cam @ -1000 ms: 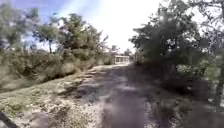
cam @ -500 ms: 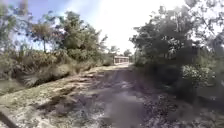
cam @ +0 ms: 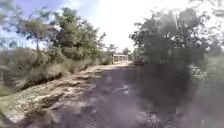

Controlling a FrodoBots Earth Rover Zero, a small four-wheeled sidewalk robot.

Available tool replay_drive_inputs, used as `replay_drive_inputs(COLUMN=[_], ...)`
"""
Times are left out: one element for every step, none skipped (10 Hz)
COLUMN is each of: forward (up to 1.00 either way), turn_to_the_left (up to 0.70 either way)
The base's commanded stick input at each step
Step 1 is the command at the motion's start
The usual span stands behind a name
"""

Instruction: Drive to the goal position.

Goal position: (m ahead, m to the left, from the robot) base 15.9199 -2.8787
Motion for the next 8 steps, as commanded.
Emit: replay_drive_inputs(forward=[0.85, 0.85, 0.85, 0.85, 0.85, 0.85, 0.85, 0.85], turn_to_the_left=[0.0, 0.0, 0.0, 0.0, 0.0, 0.0, 0.0, 0.0])
